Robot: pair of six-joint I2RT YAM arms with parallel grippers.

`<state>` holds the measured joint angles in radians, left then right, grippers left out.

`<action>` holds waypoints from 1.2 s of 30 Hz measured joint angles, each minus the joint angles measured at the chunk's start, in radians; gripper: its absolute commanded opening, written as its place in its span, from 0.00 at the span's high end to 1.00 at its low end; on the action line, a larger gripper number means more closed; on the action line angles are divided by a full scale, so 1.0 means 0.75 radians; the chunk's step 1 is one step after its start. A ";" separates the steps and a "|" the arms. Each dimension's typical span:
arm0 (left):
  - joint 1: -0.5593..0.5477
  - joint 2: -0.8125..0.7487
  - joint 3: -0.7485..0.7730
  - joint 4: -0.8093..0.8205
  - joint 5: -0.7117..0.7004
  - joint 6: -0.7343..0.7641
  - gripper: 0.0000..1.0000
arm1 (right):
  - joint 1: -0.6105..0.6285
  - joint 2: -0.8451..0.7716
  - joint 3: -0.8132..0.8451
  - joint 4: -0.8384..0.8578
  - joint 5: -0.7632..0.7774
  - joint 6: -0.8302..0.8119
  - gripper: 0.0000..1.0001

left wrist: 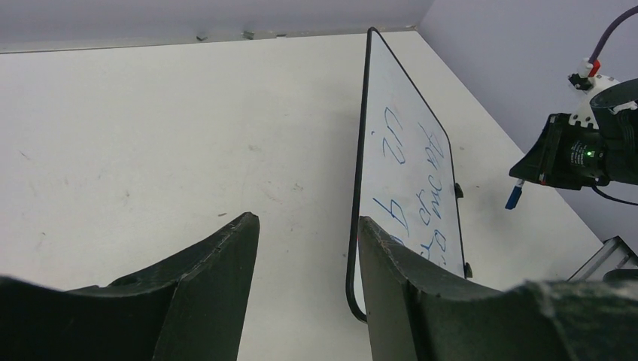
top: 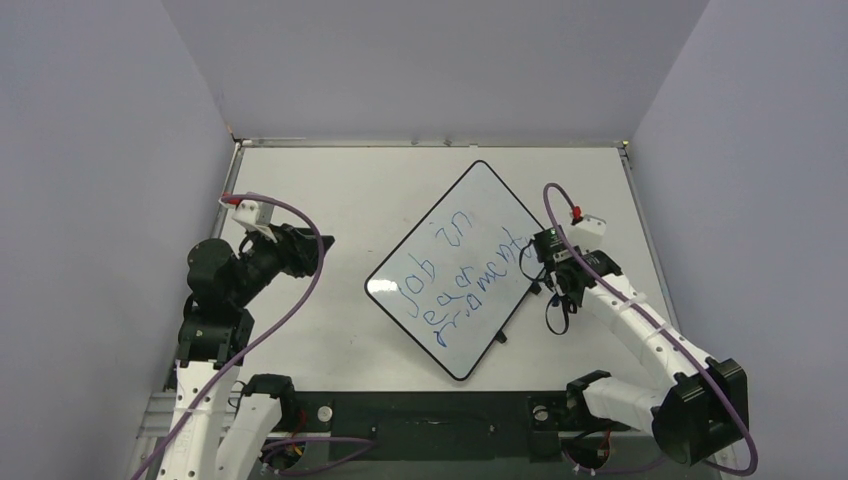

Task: Write a sentence on the whiteboard
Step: Put down the whiteboard marker at the center of the board, then reset both arms

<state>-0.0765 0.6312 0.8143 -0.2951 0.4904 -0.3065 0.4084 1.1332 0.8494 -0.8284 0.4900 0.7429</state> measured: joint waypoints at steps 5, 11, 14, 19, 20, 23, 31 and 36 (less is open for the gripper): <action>0.000 -0.009 0.000 -0.014 -0.022 0.006 0.52 | -0.030 0.043 -0.042 -0.004 0.103 0.121 0.93; 0.000 -0.020 0.000 -0.031 -0.044 0.016 0.52 | -0.064 0.155 -0.127 0.038 0.115 0.180 0.53; 0.000 -0.023 0.000 -0.033 -0.054 0.021 0.52 | -0.079 0.155 -0.155 0.053 0.116 0.183 0.33; 0.000 -0.024 0.000 -0.038 -0.062 0.030 0.52 | -0.090 0.114 -0.160 0.081 0.135 0.179 0.21; 0.000 -0.024 0.000 -0.039 -0.062 0.031 0.52 | -0.090 0.092 -0.160 0.085 0.142 0.175 0.20; 0.000 -0.024 0.000 -0.040 -0.065 0.031 0.52 | -0.090 0.010 -0.160 0.098 0.151 0.145 0.20; 0.001 -0.025 0.000 -0.041 -0.077 0.032 0.52 | 0.016 -0.345 -0.020 0.228 0.134 -0.062 0.04; 0.003 -0.034 0.000 -0.041 -0.090 0.036 0.52 | 0.086 -0.572 0.004 0.453 -0.029 -0.217 0.03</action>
<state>-0.0746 0.6060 0.8143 -0.3260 0.4232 -0.2794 0.4728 0.7040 0.8520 -0.4889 0.4683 0.5800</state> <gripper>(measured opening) 0.483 0.971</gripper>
